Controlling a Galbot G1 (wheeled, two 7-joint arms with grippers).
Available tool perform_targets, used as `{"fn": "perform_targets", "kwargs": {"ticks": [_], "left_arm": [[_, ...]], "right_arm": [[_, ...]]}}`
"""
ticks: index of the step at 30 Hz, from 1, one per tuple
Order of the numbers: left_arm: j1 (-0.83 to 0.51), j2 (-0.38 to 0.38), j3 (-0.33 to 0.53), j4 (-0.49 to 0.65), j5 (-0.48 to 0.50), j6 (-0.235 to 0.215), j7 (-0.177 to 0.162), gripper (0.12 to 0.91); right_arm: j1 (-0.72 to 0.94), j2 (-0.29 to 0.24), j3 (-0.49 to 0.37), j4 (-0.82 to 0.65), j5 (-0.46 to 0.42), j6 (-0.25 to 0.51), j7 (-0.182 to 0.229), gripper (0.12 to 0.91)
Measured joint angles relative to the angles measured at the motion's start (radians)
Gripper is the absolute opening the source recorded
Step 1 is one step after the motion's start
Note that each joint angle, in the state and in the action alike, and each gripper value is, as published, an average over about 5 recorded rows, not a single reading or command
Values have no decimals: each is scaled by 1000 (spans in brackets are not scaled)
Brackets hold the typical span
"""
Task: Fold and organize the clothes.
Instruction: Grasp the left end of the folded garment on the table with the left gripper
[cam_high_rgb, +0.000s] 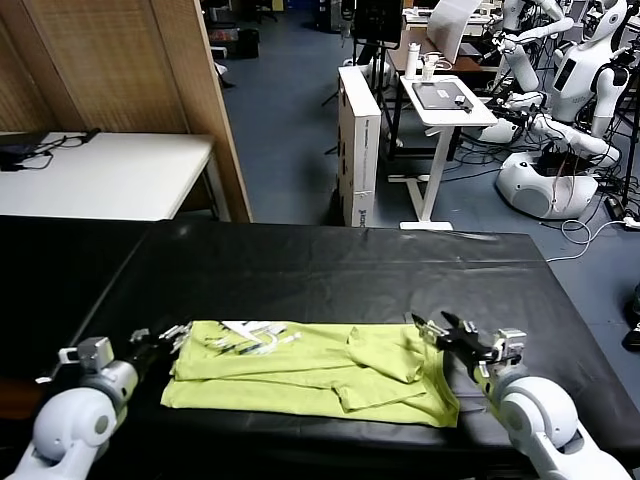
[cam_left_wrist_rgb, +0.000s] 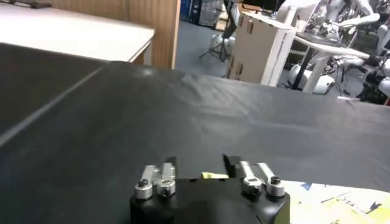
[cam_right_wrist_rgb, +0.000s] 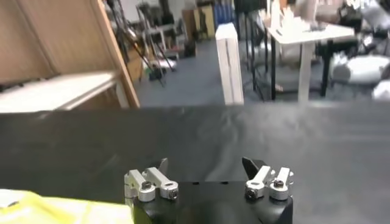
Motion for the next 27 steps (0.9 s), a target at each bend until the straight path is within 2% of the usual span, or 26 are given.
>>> {"fn": "perform_targets", "kwargs": {"ticks": [4,10,17,27], "left_arm": [[62,53,-63,0,-99,59,54,907],[113,89,-99,17,-110,116,109,907],[110,91,-85,42,-111,119,140,907],[100,78,-59,64,-113,117,157,907]], "right_arm": [[-74,-5,59,38,9,35,-6,907],[-159,4,122,60,10,46,-11,907],[-182,5,137,66,11,45,-12,907],[-188,11,134,68,5,41,-10,907]]}}
